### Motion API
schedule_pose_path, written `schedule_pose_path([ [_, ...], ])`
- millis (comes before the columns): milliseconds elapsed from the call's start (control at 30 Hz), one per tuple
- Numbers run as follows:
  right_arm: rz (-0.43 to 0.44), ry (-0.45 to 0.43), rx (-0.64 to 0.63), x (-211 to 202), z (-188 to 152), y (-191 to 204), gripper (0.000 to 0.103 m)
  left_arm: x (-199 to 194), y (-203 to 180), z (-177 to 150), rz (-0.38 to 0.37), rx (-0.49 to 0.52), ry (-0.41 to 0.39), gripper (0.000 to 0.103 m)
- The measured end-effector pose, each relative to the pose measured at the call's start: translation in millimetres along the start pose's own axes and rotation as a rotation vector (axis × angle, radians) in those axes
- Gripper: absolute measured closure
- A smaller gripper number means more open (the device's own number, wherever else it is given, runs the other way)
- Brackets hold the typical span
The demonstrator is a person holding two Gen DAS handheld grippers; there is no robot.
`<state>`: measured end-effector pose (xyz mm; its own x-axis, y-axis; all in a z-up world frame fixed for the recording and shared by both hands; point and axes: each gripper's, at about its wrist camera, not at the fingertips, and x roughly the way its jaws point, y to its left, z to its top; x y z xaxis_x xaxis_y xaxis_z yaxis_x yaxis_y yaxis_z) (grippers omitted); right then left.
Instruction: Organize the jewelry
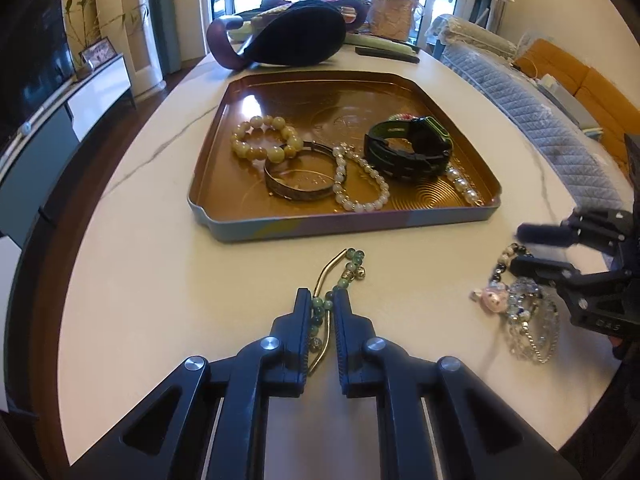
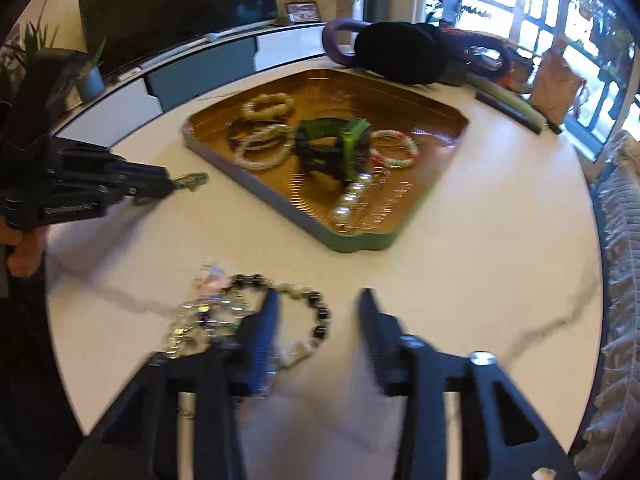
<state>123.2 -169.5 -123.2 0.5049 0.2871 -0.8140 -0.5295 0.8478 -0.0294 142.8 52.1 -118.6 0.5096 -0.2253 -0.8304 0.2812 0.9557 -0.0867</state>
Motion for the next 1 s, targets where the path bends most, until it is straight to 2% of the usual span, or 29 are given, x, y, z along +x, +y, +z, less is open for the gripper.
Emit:
schedule_pose_path([
  [33, -0.006, 0.005, 0.005, -1, 0, 0, 0.096, -1, 0, 0, -0.011, -0.008, -0.001, 0.093],
  [100, 0.005, 0.007, 0.019, -3, -1, -2, 0.096, -5, 0, 0, -0.021, -0.013, -0.007, 0.100],
  [433, -0.010, -0.103, 0.029, -32, 13, -3, 0.096, -20, -7, -1, -0.049, -0.012, -0.042, 0.102],
  [633, -0.053, -0.199, 0.051, -56, 21, -3, 0.096, -32, -10, 1, -0.072, -0.005, -0.077, 0.102],
  [700, -0.051, -0.219, 0.058, -61, 23, -3, 0.096, -29, -9, 0, -0.031, -0.004, -0.076, 0.101],
  [800, -0.056, -0.237, 0.055, -65, 26, -3, 0.096, -14, -13, -4, 0.002, 0.034, -0.004, 0.095],
  [833, -0.056, -0.239, 0.056, -66, 26, -2, 0.096, -11, -17, -6, 0.032, 0.063, 0.001, 0.090],
  [900, -0.048, -0.237, 0.053, -66, 27, -2, 0.096, -9, -25, -9, 0.112, 0.115, -0.015, 0.063],
  [933, -0.048, -0.237, 0.051, -66, 26, -2, 0.096, -9, -27, -10, 0.141, 0.130, -0.024, 0.044],
  [967, -0.044, -0.233, 0.047, -65, 27, -1, 0.096, -9, -28, -11, 0.164, 0.143, -0.045, 0.038],
  [1000, -0.042, -0.234, 0.044, -65, 27, 0, 0.096, -8, -27, -11, 0.161, 0.143, -0.047, 0.038],
])
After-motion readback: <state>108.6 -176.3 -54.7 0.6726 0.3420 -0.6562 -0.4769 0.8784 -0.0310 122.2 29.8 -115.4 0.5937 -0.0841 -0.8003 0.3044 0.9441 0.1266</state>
